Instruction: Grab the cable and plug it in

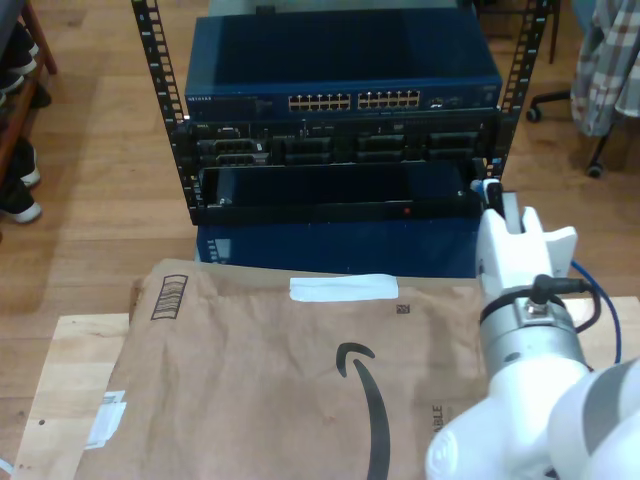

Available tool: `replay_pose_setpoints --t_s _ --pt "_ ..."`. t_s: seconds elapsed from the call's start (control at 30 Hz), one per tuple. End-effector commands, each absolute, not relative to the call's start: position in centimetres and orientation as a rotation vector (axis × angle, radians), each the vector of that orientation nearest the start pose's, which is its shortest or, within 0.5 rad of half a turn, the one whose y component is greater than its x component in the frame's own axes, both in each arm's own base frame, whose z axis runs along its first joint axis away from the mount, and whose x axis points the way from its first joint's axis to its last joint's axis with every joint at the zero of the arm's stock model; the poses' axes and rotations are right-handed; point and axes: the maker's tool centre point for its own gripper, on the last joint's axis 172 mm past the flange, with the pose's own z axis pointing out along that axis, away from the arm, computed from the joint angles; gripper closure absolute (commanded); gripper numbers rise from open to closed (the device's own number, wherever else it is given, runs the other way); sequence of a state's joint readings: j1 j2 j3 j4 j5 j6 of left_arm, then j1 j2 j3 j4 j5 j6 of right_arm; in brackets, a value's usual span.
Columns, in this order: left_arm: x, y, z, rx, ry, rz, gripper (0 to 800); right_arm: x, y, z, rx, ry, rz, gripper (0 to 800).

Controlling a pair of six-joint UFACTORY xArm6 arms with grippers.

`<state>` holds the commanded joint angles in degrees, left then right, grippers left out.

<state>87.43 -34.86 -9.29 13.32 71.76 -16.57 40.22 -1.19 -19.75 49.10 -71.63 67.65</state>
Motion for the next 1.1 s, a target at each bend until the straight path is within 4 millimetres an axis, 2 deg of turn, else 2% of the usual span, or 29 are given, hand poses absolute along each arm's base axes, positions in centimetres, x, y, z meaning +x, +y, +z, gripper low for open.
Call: replay_pose_setpoints --t_s 0.3,0.4,0.53,0.67,0.73,0.8,0.87,0.97,1.1 --pt "-4.3 12.4 3.9 2.026 2.148 -0.647 2 46.1 11.3 32.7 -1.253 1.262 -1.362 799" --pt "-4.5 12.3 3.7 2.010 2.150 -0.644 2 45.9 12.6 32.8 -1.259 1.235 -1.355 799" --pt "-4.6 11.6 3.5 1.989 2.121 -0.680 1 45.8 11.8 32.6 -1.245 1.265 -1.365 799" --pt "-4.6 11.8 3.5 1.989 2.121 -0.680 1 45.5 12.4 32.6 -1.248 1.261 -1.356 799" --pt "-4.6 11.8 3.5 1.989 2.123 -0.678 1 45.4 13.2 32.9 -1.255 1.241 -1.355 799" --pt "-4.6 11.8 3.5 1.989 2.123 -0.678 1 45.9 13.9 34.2 -1.249 1.218 -1.385 799" --pt "-4.6 11.8 3.5 1.989 2.123 -0.678 1 46.6 14.0 34.0 -1.244 1.239 -1.401 799" --pt "-4.6 11.8 3.5 1.989 2.121 -0.680 1 47.1 16.7 33.2 -1.265 1.214 -1.380 799" --pt "-4.6 11.8 3.5 1.989 2.123 -0.678 1 47.5 17.2 34.1 -1.235 1.213 -1.374 799"
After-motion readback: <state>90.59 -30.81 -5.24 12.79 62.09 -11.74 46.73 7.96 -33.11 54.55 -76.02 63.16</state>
